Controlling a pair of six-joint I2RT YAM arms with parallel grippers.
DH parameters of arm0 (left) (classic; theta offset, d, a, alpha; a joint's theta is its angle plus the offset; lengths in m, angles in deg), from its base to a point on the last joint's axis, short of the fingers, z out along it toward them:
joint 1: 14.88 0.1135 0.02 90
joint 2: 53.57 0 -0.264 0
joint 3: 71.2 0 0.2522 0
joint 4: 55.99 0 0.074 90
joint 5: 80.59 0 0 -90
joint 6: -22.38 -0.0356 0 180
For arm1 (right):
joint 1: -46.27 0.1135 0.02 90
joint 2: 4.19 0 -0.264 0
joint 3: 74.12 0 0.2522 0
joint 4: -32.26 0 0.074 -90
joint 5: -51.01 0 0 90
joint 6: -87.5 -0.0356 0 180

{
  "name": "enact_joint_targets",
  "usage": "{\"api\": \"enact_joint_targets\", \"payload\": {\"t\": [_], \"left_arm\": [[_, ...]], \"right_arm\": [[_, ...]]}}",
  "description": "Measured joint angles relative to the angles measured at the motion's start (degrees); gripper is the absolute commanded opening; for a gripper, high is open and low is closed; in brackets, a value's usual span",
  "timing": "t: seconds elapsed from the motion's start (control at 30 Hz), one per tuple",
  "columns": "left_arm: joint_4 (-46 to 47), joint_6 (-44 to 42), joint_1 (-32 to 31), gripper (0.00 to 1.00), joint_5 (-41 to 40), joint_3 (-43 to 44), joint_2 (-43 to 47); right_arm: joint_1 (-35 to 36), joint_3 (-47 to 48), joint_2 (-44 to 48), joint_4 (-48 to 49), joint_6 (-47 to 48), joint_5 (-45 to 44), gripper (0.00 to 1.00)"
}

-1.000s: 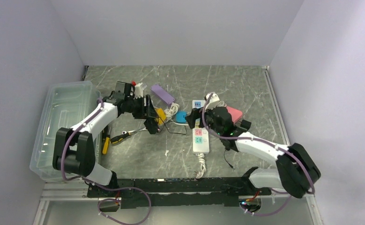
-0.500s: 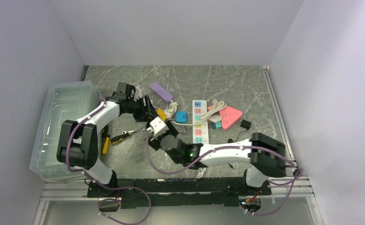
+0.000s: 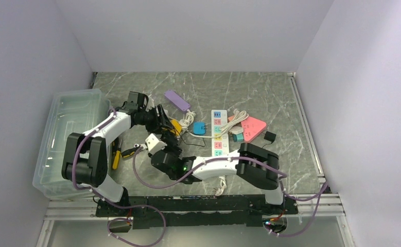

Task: Pull the plug off the socket
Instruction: Place the plug at the center of the board, then remove the plug from the socket.

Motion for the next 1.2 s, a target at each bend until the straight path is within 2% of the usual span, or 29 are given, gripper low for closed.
{"api": "enact_joint_targets", "payload": {"t": [0.47,0.5,0.67,0.7,0.73,0.83,0.87,0.9,0.97,1.2], "left_arm": [[0.20,2.23,0.48,0.00,-1.38,-1.09,2.21],[0.22,2.27,0.48,0.00,-1.36,-1.14,2.21],[0.72,3.65,0.79,0.00,-1.40,-1.73,2.21],[0.85,4.37,0.98,0.08,-1.31,-1.77,2.21],[0.98,4.90,1.11,0.20,-1.03,-1.77,2.25],[1.81,5.18,1.16,0.71,-0.24,-1.79,2.29],[1.95,5.20,1.16,0.84,0.13,-1.79,2.29],[1.99,4.92,1.16,0.91,0.85,-1.79,2.34],[2.64,3.67,1.11,0.99,2.73,-1.79,3.32],[3.17,-1.49,1.11,1.00,1.33,-1.66,12.83]], "right_arm": [[-2.25,7.65,-9.29,-4.85,-2.45,-10.43,0.55],[-2.25,7.78,-9.81,-4.81,-2.16,-11.15,0.50],[-2.21,8.39,-11.67,-3.93,0.24,-15.58,0.10],[-2.12,8.39,-11.67,-3.50,0.76,-16.39,0.01],[-2.08,8.37,-11.67,-2.99,1.16,-16.83,0.00],[-2.25,7.23,-11.15,-1.40,2.16,-17.20,0.00],[-2.38,6.36,-10.38,-1.18,2.25,-16.59,0.00],[-2.58,5.20,-9.09,-1.14,1.88,-15.78,0.00],[-3.67,2.27,-5.49,-1.70,0.72,-12.48,0.00],[-12.35,-10.23,13.46,-1.25,-3.63,4.66,0.00]]}}
